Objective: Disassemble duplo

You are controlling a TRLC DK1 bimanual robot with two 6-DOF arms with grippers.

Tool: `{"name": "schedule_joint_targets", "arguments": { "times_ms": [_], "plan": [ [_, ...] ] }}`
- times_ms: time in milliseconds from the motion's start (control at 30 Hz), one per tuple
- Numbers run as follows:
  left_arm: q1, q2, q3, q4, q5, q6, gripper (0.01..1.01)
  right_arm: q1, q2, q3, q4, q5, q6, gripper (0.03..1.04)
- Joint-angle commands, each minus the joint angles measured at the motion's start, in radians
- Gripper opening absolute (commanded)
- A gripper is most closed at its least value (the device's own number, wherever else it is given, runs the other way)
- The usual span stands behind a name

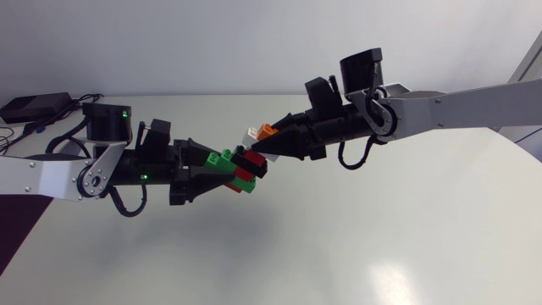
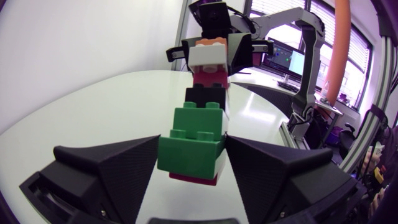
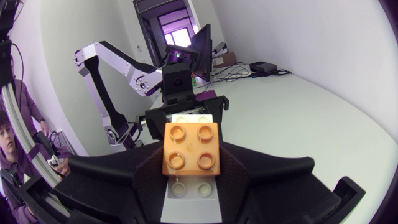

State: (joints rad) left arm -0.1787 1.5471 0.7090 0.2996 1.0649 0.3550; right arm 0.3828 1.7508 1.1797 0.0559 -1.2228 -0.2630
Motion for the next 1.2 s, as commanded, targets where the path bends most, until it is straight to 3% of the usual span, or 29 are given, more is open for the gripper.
{"name": "schedule_joint_targets", "arguments": {
  "times_ms": [0, 67, 133, 200, 300, 500, 633, 700, 900, 967, 1167],
  "plan": [
    [0.01, 0.024, 0.046, -0.031, 0.067, 0.021, 0.587, 0.019, -0.022, -0.023, 0.005, -0.026, -0.013, 0.25],
    [0.024, 0.024, 0.061, -0.074, 0.161, 0.021, 0.585, 0.021, -0.022, -0.023, 0.005, -0.026, -0.013, 0.25],
    [0.019, 0.018, 0.058, -0.077, 0.179, 0.021, 0.474, 0.022, -0.022, -0.025, 0.005, -0.026, -0.015, 0.25],
    [0.019, 0.019, 0.058, -0.08, 0.187, 0.021, 0.405, 0.024, -0.022, -0.025, 0.005, -0.026, -0.015, 0.25],
    [0.015, 0.021, 0.058, -0.083, 0.193, 0.021, 0.402, 0.027, -0.022, -0.026, 0.005, -0.026, -0.016, 0.25],
    [0.008, 0.022, 0.058, -0.089, 0.195, 0.021, 0.231, 0.028, -0.022, -0.026, 0.005, -0.026, -0.018, 0.25],
    [0.001, 0.022, 0.055, -0.094, 0.195, 0.025, 0.216, 0.028, -0.02, -0.026, 0.005, -0.026, -0.019, 0.25],
    [-0.001, 0.022, 0.056, -0.096, 0.195, 0.027, 0.123, 0.028, -0.02, -0.026, 0.007, -0.024, -0.019, 0.25],
    [-0.001, 0.036, 0.07, -0.116, 0.191, 0.022, 0.092, 0.028, -0.025, -0.031, 0.01, 0.0, -0.027, 0.25],
    [-0.005, 0.045, 0.081, -0.137, 0.184, 0.021, 0.038, 0.028, -0.03, -0.035, 0.016, 0.016, -0.028, 0.25],
    [-0.011, 0.05, 0.079, -0.137, 0.178, 0.021, 0.038, 0.027, -0.03, -0.035, 0.018, 0.02, -0.031, 0.25]
  ]
}}
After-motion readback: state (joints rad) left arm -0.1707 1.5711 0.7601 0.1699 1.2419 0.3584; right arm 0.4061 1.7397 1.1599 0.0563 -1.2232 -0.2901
